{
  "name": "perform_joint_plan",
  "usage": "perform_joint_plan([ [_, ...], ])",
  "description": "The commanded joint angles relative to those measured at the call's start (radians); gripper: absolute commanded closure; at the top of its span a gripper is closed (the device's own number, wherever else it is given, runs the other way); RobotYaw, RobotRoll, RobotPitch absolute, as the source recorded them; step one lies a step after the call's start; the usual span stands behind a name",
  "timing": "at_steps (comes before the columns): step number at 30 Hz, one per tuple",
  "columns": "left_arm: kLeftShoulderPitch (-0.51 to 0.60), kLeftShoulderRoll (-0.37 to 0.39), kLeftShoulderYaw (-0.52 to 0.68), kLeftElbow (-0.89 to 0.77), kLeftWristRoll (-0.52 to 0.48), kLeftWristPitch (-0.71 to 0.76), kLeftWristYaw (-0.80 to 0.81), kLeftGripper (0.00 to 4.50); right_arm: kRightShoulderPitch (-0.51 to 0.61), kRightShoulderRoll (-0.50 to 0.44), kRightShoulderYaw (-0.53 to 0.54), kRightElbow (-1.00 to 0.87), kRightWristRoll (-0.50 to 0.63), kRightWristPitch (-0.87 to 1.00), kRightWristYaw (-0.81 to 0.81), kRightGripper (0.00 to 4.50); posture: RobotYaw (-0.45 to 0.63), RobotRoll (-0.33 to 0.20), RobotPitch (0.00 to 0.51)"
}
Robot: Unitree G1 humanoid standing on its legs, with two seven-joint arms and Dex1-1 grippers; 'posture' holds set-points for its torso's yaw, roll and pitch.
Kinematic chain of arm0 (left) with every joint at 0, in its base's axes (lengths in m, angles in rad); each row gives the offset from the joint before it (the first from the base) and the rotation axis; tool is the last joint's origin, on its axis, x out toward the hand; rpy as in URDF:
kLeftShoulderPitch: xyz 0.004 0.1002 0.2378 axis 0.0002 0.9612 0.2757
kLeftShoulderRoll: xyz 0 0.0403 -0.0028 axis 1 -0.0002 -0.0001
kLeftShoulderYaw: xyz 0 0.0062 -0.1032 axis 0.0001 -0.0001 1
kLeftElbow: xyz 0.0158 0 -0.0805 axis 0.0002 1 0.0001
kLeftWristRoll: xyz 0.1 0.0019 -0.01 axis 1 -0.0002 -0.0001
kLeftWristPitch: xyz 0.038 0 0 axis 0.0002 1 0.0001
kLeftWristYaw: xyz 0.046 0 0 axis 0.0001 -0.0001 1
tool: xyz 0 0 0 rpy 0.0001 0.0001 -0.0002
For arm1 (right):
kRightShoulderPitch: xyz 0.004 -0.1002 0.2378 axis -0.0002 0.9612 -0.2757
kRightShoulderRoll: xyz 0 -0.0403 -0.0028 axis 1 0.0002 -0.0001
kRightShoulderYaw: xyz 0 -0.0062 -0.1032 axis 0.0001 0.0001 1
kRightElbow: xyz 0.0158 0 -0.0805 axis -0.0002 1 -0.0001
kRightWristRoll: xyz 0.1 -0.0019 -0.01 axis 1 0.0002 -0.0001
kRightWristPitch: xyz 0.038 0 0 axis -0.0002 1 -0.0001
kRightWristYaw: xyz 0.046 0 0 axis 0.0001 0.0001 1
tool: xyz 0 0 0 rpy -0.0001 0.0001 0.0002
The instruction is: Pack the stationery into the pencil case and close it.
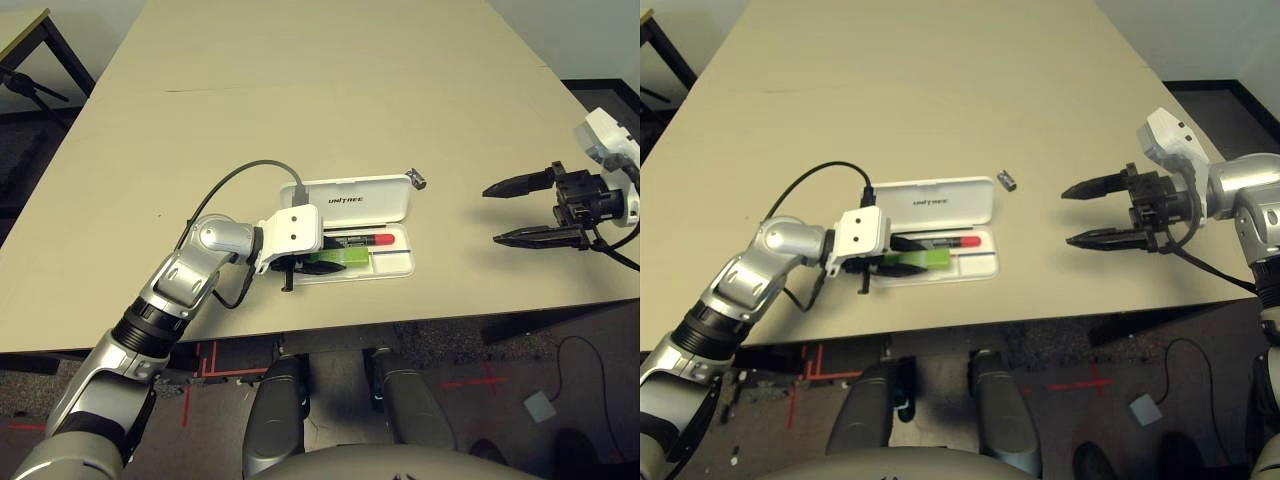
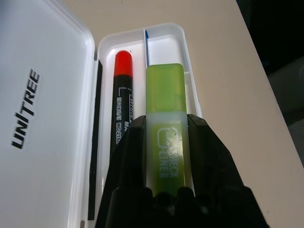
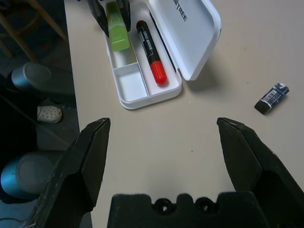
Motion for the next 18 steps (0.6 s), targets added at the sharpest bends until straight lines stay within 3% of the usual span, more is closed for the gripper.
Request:
perform_joint_plan([
  [1,0.008,-0.005,-0.019,-0.001,0.020,-0.008,-0.011,1.86,-0.007,0.021,-0.022,-0.019,-0.031,0.058,-0.025,0.00,-0.05,0.000,0.156],
  [6,0.029,0.003,-0.008,-0.026,0.015,0.004,-0.007,0.02,-0.033,0.077,-0.029,-0.008,-0.091,0.142,-0.171,0.00,-0.04,0.000,0.158],
  [10,0.044,0.008,0.030,-0.062,-0.019,0.024,0.001,0.02,-0.074,0.142,-0.016,0.035,-0.224,0.172,-0.400,0.00,-0.03,0.000,0.160],
  [18,0.111,0.074,0.148,-0.161,-0.091,0.076,0.001,0.02,-0.115,0.304,-0.023,0.037,-0.285,0.314,-0.605,0.00,0.00,0.000,0.166],
])
